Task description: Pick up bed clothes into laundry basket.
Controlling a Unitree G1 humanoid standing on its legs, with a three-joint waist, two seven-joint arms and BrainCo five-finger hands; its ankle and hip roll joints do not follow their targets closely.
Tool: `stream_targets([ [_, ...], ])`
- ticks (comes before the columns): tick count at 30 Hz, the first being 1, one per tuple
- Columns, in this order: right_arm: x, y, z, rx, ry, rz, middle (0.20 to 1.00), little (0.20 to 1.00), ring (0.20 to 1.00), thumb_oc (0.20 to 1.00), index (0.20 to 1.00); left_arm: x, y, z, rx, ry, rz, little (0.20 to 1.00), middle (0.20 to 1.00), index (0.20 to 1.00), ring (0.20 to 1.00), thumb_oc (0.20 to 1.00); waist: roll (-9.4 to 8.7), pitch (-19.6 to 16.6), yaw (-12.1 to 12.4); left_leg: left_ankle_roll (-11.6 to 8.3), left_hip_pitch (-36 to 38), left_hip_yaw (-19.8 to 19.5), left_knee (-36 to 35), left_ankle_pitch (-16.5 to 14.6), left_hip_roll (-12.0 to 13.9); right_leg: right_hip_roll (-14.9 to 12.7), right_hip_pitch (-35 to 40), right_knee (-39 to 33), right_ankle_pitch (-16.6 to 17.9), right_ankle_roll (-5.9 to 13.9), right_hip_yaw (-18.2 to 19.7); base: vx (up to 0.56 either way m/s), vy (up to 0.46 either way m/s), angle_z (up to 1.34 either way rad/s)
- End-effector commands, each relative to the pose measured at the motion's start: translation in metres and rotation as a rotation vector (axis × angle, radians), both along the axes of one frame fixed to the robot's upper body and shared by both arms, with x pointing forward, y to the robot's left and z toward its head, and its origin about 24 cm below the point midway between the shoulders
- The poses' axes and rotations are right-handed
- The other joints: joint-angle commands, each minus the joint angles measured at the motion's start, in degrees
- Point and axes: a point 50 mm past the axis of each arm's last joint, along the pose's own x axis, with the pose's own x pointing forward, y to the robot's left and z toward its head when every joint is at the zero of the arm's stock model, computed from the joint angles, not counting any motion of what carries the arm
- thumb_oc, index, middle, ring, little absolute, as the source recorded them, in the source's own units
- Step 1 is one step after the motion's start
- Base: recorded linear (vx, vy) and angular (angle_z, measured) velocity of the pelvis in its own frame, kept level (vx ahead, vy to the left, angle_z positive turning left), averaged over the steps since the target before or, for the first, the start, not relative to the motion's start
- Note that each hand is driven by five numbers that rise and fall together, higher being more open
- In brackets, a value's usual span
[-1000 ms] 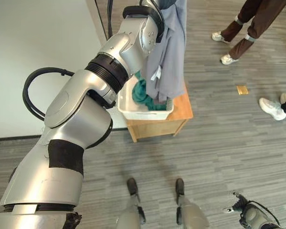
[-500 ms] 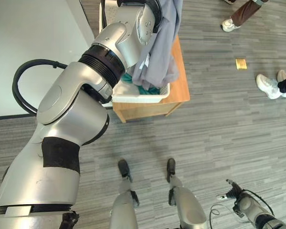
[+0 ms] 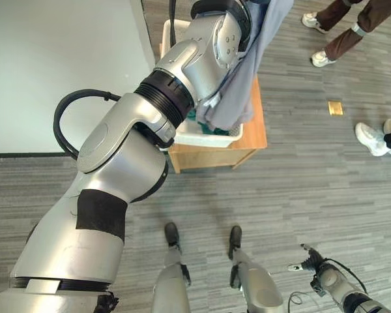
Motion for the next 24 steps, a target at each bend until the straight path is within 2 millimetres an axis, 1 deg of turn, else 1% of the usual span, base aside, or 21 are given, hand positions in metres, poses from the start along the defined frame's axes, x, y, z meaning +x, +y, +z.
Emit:
stream_targets([
  [1,-0.004,-0.006,0.002,0.019,-0.016,-0.037,1.0,1.0,1.0,1.0,1.0,-0.022,-0.005,0.046,-0.133,-0.119,-0.085,1.0,1.0,1.0,1.0,1.0,1.83,1.7,0.9,-1.55,2.7,-1.1,0.3,-6.4,0.5,0.1,-1.7,0.8,-1.6,3.28,-0.1,-0.01,-0.047,-0.04],
  [3,-0.01,-0.002,-0.003,0.027,0.008,-0.026,1.0,1.0,1.0,1.0,1.0,-0.023,-0.009,0.041,-0.11,-0.12,-0.104,1.0,1.0,1.0,1.0,1.0,1.88,1.5,1.0,-1.56,3.4,-1.5,0.3,-6.4,0.8,0.1,-1.0,0.8,-1.6,3.15,-0.3,0.0,-0.03,-0.01],
  [4,-0.01,-0.002,-0.003,0.027,0.008,-0.026,1.0,1.0,1.0,1.0,1.0,-0.023,-0.009,0.041,-0.11,-0.12,-0.104,1.0,1.0,1.0,1.0,1.0,1.88,1.5,1.0,-1.56,3.4,-1.5,0.3,-6.4,0.8,0.1,-1.0,0.8,-1.6,3.15,-0.3,0.0,0.0,0.0],
  [7,-0.004,-0.002,-0.001,0.014,0.01,-0.006,1.0,1.0,1.0,1.0,1.0,-0.028,-0.012,0.048,-0.031,-0.18,-0.058,1.0,1.0,1.0,1.0,1.0,1.89,1.3,1.3,-1.08,4.8,-1.3,0.3,-7.1,0.9,0.7,0.0,0.8,-1.8,3.1,0.8,-0.01,-0.005,-0.02],
  [10,-0.002,0.003,-0.002,0.018,0.012,0.008,1.0,1.0,1.0,1.0,1.0,-0.03,-0.013,0.052,-0.005,-0.204,-0.036,1.0,1.0,1.0,1.0,1.0,1.68,1.3,1.3,-1.09,5.1,-0.7,0.3,-6.7,1.0,0.9,0.0,0.8,-1.5,2.98,1.2,-0.03,-0.027,-0.16],
  [11,0.002,0.002,0.001,0.012,0.003,0.012,1.0,1.0,1.0,1.0,1.0,-0.033,-0.015,0.056,0.05,-0.247,0.002,1.0,1.0,1.0,1.0,1.0,1.66,1.5,1.3,-1.11,5.3,-0.5,0.3,-6.7,1.1,1.1,0.1,0.8,-1.6,2.92,1.3,-0.05,0.009,-0.17],
  [12,0.015,-0.005,0.009,-0.024,-0.031,0.016,1.0,1.0,1.0,1.0,1.0,-0.034,-0.009,0.068,0.207,-0.334,0.148,1.0,1.0,1.0,1.0,1.0,2.2,2.3,1.0,-1.08,5.2,-0.1,0.3,-6.8,1.3,1.2,-0.5,0.9,-1.7,2.83,1.6,-0.07,0.007,-0.13],
  [13,0.015,-0.005,0.009,-0.023,-0.033,0.016,1.0,1.0,1.0,1.0,1.0,-0.034,-0.01,0.068,0.209,-0.336,0.148,1.0,1.0,1.0,1.0,1.0,2.08,2.3,0.9,-1.06,4.8,-0.1,0.3,-6.4,1.2,1.1,-0.8,0.8,-1.4,2.77,1.6,-0.06,0.044,-0.13],
  [14,0.016,-0.005,0.01,-0.026,-0.038,0.016,1.0,1.0,1.0,1.0,1.0,-0.037,-0.009,0.074,0.24,-0.374,0.184,1.0,1.0,1.0,1.0,1.0,2.48,2.5,0.7,-1.04,4.8,0.0,0.3,-6.7,1.2,1.2,-1.0,0.9,-1.6,2.85,1.7,-0.04,0.032,-0.23],
  [16,0.018,-0.006,0.011,-0.027,-0.052,0.012,1.0,1.0,1.0,1.0,1.0,-0.042,-0.007,0.086,0.379,-0.466,0.323,1.0,1.0,1.0,1.0,1.0,2.92,2.8,0.4,-1.01,4.0,0.3,0.3,-6.3,1.1,1.2,-1.9,0.8,-1.2,2.83,1.8,-0.03,0.042,-0.25],
  [17,0.019,-0.006,0.012,-0.025,-0.06,0.011,1.0,1.0,1.0,1.0,1.0,-0.04,-0.003,0.088,0.435,-0.481,0.383,1.0,1.0,1.0,1.0,1.0,3.28,3.1,0.2,-1.01,3.8,0.5,0.3,-6.6,1.2,1.3,-2.2,0.9,-1.4,2.89,1.9,-0.02,0.031,-0.12],
  [18,0.02,-0.006,0.012,-0.024,-0.062,0.011,1.0,1.0,1.0,1.0,1.0,-0.04,-0.003,0.088,0.436,-0.482,0.384,1.0,1.0,1.0,1.0,1.0,3.16,3.1,0.2,-0.99,3.6,0.5,0.3,-6.3,1.1,1.2,-2.4,0.8,-1.1,2.82,1.9,-0.01,0.064,-0.09],
  [19,0.025,-0.005,0.015,-0.017,-0.085,0.001,1.0,1.0,1.0,1.0,1.0,-0.036,0.002,0.087,0.545,-0.52,0.492,1.0,1.0,1.0,1.0,1.0,3.85,3.8,-0.4,-1.0,2.9,0.6,0.3,-6.5,1.1,1.1,-3.3,0.9,-1.3,2.88,2.3,-0.01,0.054,-0.14],
  [23,0.033,-0.005,0.021,0.005,-0.134,-0.028,1.0,1.0,1.0,1.0,1.0,-0.028,0.011,0.082,0.678,-0.55,0.598,1.0,1.0,1.0,1.0,1.0,4.93,4.9,-1.3,-1.25,0.5,1.0,0.3,-5.7,0.7,0.5,-5.2,0.8,-0.8,2.86,2.2,0.0,0.046,-0.15],
  [24,0.033,-0.004,0.02,0.014,-0.143,-0.04,1.0,1.0,1.0,1.0,1.0,-0.027,0.013,0.081,0.684,-0.544,0.617,1.0,1.0,1.0,1.0,1.0,5.31,5.0,-1.6,-1.33,-0.3,1.1,0.3,-6.0,0.7,0.3,-5.9,0.8,-1.0,3.03,2.1,-0.01,0.055,-0.06],
])
